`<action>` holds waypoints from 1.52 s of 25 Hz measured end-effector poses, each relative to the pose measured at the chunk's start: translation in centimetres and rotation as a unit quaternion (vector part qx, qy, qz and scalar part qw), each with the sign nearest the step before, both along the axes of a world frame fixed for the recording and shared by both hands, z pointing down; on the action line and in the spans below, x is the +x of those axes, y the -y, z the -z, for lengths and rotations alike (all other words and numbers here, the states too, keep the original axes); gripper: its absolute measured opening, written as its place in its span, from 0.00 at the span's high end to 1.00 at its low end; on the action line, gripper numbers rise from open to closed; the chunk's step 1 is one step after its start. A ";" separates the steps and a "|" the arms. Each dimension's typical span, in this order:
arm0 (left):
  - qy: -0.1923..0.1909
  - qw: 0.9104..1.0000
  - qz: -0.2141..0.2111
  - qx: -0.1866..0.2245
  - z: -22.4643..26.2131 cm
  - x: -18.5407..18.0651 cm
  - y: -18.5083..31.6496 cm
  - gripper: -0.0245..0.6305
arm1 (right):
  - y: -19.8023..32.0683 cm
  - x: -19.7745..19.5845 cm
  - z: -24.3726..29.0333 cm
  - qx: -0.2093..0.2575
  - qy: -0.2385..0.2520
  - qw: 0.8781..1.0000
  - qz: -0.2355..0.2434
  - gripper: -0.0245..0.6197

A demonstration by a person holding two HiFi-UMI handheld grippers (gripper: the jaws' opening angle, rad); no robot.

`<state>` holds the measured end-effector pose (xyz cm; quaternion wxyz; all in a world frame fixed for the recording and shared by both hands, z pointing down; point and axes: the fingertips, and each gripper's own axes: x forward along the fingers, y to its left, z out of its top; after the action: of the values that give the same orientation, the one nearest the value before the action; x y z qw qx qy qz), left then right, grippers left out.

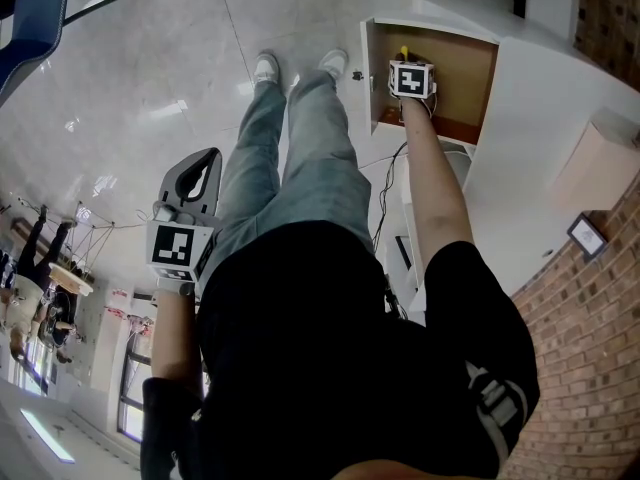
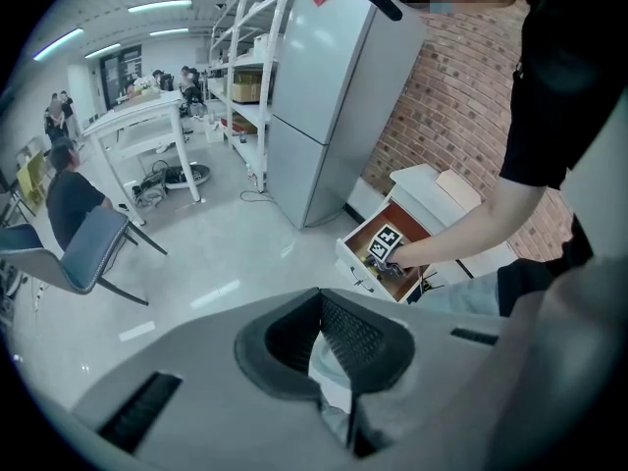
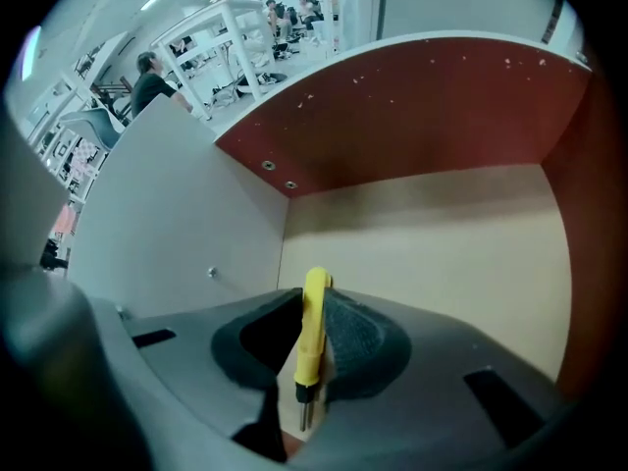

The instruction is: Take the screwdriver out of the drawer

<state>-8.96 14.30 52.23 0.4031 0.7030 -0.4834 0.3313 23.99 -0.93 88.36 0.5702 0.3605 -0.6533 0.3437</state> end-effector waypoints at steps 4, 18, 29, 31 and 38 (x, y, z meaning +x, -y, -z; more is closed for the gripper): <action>-0.002 1.000 0.003 0.000 -0.2 -0.1 0.0 0.96 | 0.4 -0.2 -0.1 0.015 -0.028 0.999 0.012 0.82; -0.008 1.000 0.013 0.004 0.1 -0.9 0.2 0.96 | 1.1 -0.4 0.7 0.043 -0.050 0.998 0.007 0.83; -0.020 0.998 0.039 0.053 2.8 -2.7 0.8 0.96 | 3.7 -6.8 10.0 0.088 0.015 0.995 0.031 0.84; -0.023 0.997 0.048 0.064 3.2 -3.1 0.9 0.96 | 4.0 -8.1 11.7 0.099 0.026 0.994 0.039 0.84; -0.028 0.991 0.063 0.111 5.6 -4.1 1.5 0.96 | 4.4 -12.3 18.0 0.138 0.066 0.986 0.063 0.84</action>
<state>-13.08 12.80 46.67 0.3557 0.7205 -0.5491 0.2299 11.68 -5.34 70.33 0.4911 0.3703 -0.7523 0.2360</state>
